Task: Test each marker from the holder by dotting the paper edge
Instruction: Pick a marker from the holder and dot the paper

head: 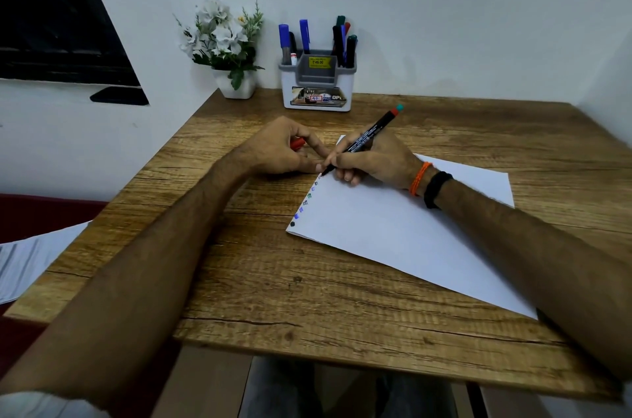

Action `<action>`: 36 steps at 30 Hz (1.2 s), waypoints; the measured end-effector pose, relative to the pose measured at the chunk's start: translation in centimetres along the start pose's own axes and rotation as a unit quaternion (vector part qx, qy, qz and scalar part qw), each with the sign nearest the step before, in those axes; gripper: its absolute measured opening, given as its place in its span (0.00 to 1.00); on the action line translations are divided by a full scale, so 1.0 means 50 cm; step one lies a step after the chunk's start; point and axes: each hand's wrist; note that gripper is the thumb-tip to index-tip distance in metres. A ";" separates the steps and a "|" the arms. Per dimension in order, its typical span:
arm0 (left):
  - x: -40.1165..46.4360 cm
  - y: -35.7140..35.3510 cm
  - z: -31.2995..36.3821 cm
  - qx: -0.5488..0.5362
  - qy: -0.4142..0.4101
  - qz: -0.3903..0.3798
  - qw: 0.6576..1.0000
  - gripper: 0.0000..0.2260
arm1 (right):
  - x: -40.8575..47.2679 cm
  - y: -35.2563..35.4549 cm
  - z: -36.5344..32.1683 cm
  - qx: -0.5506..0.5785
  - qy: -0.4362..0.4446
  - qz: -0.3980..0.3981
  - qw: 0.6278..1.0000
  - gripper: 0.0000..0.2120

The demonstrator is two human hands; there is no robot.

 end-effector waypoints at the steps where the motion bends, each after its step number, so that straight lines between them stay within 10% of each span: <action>1: 0.000 0.000 -0.001 -0.001 -0.001 0.000 1.000 0.09 | 0.001 0.000 0.001 -0.004 0.003 -0.004 1.000 0.04; 36: 0.003 0.008 -0.016 -0.059 0.004 0.090 0.994 0.07 | 0.012 0.031 -0.012 0.163 0.052 0.093 0.981 0.03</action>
Point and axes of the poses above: each hand's wrist, its own x-axis towards the middle knuckle, its own y-axis out of the back of the hand, z = x × y, and after that the axes turned 12 degrees about -y, right-handed
